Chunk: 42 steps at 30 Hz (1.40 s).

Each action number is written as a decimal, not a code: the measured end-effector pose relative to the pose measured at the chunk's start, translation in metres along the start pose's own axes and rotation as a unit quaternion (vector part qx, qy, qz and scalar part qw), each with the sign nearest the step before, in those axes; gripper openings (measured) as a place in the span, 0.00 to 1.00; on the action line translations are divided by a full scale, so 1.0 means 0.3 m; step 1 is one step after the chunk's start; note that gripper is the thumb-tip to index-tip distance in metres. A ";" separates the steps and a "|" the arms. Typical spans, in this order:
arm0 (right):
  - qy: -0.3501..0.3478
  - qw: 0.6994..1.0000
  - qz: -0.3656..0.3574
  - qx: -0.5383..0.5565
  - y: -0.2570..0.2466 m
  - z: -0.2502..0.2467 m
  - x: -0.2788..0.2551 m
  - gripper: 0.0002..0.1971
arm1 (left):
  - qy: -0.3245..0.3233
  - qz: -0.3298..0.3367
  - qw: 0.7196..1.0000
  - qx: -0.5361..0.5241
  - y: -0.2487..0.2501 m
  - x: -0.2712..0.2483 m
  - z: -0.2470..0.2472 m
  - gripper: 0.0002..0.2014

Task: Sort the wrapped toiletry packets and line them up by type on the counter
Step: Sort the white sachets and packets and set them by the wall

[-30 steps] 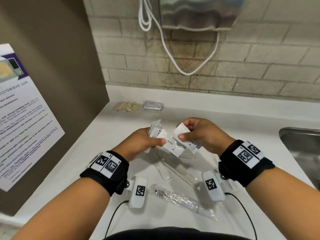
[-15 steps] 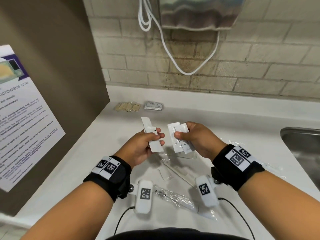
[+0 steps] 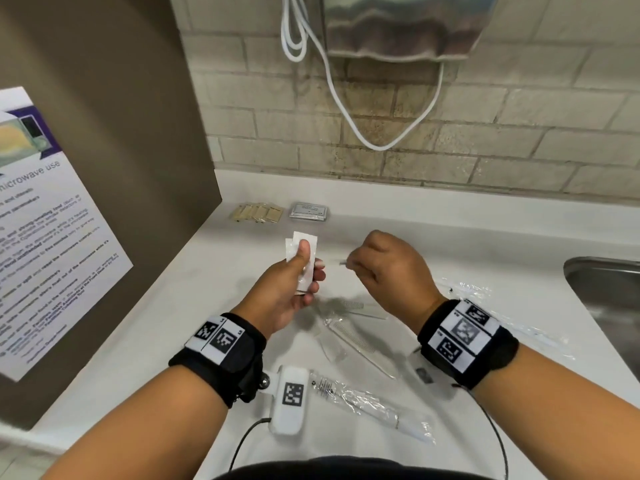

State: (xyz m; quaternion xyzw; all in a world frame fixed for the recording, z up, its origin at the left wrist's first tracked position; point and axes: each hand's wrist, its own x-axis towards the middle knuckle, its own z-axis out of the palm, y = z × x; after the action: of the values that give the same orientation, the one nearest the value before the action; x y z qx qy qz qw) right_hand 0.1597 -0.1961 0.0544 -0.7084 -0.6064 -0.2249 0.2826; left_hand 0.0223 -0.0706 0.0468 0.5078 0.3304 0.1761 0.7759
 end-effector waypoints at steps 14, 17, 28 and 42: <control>-0.078 0.893 0.327 0.299 0.043 -0.088 0.024 0.10 | -0.019 0.063 0.996 0.068 -0.012 -0.007 -0.019 0.07; -0.077 0.824 0.371 0.421 0.029 -0.090 0.041 0.09 | -0.025 0.065 0.996 0.060 -0.008 -0.010 -0.012 0.07; -0.119 0.800 0.390 0.441 -0.043 -0.010 0.078 0.23 | -0.081 0.060 0.995 -0.002 -0.005 -0.008 0.025 0.11; -0.156 0.747 0.419 0.492 -0.028 0.029 0.036 0.11 | -0.101 0.060 0.992 0.050 -0.011 -0.008 0.040 0.17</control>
State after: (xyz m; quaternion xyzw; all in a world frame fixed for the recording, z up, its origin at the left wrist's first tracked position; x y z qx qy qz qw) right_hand 0.1530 -0.1814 0.0560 -0.6795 -0.3114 0.3590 0.5590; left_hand 0.0288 -0.0814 0.0478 0.5800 0.2279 0.1537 0.7669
